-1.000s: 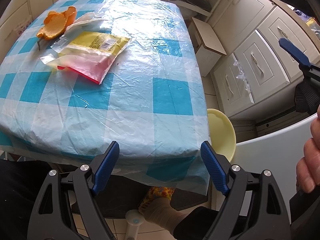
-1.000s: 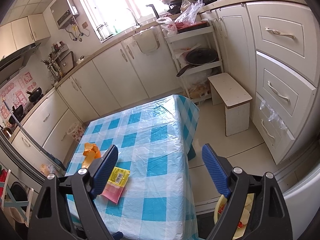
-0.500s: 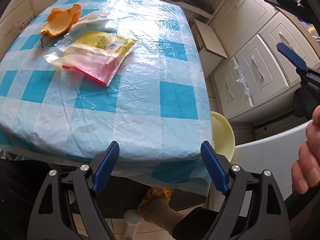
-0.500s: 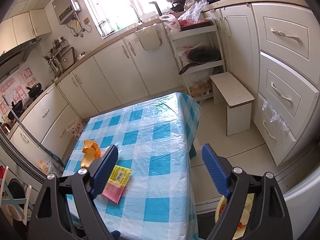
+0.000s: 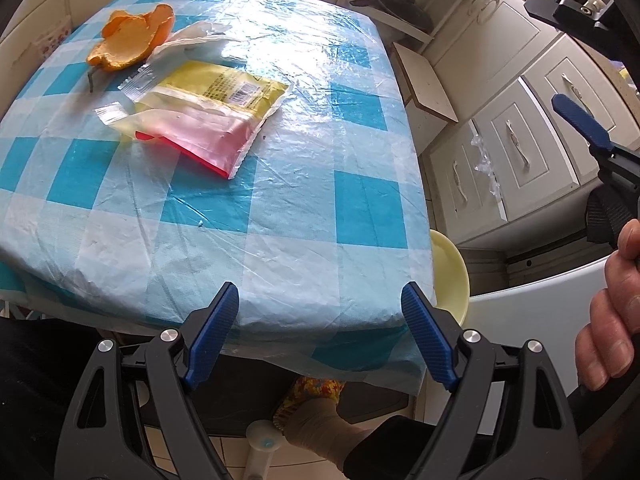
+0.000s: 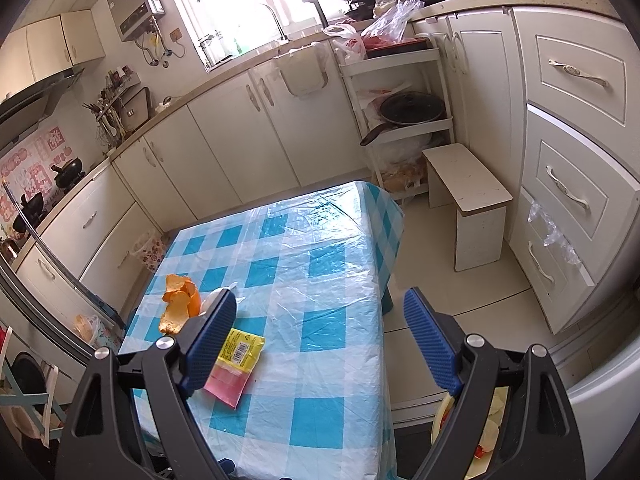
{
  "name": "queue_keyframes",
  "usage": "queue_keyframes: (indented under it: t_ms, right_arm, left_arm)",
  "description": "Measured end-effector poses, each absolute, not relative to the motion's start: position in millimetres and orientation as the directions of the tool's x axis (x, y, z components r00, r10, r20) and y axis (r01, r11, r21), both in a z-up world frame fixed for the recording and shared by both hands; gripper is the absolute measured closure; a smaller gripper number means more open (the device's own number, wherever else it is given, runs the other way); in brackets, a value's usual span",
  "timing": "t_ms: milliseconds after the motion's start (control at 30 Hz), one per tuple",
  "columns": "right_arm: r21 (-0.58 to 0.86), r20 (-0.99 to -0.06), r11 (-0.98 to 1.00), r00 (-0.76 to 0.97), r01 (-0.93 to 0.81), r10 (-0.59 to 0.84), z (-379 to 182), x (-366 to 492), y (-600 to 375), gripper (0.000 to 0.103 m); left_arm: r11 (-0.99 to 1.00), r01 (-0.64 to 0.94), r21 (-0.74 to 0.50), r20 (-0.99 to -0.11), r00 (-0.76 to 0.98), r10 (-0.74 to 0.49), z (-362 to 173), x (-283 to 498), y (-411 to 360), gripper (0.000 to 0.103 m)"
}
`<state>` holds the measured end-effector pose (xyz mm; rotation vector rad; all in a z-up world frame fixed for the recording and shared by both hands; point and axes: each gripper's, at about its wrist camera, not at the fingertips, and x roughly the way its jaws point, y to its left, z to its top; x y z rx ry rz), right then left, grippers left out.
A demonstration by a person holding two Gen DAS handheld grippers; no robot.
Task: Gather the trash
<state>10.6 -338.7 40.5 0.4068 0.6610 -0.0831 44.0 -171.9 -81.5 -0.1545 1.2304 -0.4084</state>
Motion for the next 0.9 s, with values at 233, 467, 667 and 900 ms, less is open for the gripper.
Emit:
queue_keyframes:
  t_ms: [233,467,667,900]
  right_arm:
    - [0.337,-0.613,0.920,0.788,0.200,0.054,40.1,12.4,-337.0,0.021]
    - [0.341,-0.608,0.919,0.792,0.200,0.054,40.5,11.4,-338.3,0.021]
    - [0.348,-0.609,0.918,0.790,0.191,0.067,41.9,11.2,-340.5,0.021]
    - [0.348,-0.621,0.925,0.777,0.155,0.104,37.8,21.1,-327.4,0.018]
  left_arm:
    - [0.918,0.217,-0.333,-0.882,0.272,-0.384,-82.0,44.3,-171.3,0.023]
    - [0.920,0.218,-0.327,-0.883,0.275,-0.379,-82.3,44.7,-170.9,0.023]
    - [0.929,0.227,-0.291,-0.889,0.293,-0.351,-84.8,44.3,-156.8,0.023]
    - [0.951,0.122,-0.283,-0.864,0.398,-0.308,-71.4,60.2,-90.7,0.023]
